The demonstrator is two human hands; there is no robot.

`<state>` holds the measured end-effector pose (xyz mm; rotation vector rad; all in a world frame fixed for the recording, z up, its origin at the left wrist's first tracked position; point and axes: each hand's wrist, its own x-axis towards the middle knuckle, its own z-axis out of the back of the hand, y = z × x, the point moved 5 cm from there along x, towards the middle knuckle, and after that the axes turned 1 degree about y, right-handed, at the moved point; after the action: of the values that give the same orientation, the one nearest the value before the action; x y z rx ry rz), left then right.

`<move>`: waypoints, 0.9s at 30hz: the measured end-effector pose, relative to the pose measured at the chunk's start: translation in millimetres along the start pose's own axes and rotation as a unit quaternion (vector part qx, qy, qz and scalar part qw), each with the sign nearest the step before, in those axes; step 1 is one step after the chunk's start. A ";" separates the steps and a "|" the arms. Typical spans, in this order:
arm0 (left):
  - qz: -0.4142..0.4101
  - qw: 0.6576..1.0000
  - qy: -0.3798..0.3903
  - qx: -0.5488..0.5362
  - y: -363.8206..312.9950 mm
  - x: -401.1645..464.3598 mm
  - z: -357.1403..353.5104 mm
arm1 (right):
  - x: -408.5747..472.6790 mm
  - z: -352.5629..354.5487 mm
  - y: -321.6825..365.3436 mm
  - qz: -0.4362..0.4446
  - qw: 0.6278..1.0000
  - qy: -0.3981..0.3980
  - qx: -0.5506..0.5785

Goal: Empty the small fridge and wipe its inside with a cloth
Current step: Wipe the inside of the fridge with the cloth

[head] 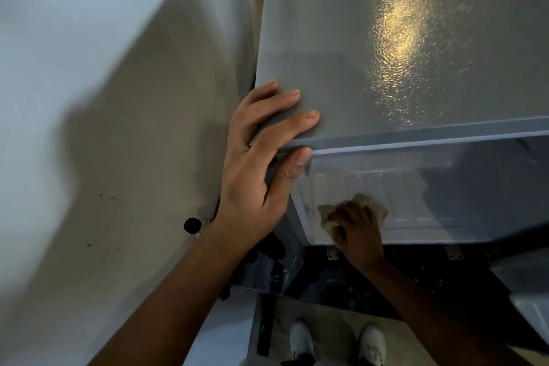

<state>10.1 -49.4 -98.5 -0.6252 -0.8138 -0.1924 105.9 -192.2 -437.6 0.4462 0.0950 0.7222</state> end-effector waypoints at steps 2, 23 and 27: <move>-0.001 1.000 0.005 0.004 -0.6 0.6 0.8 | 29.6 2.3 -0.7 -0.038 0.998 0.031 -0.025; -0.004 1.000 -0.006 -0.008 5.0 -2.2 -1.8 | -25.1 -2.8 35.7 0.012 0.998 -0.016 0.053; 0.000 1.000 -0.002 -0.009 1.8 -4.2 0.6 | -33.4 10.6 34.2 -0.028 0.993 -0.023 0.110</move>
<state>7.5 -47.8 -102.1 -0.6433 -0.8168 -0.1981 62.2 -195.4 -415.7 0.6668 0.1446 0.6484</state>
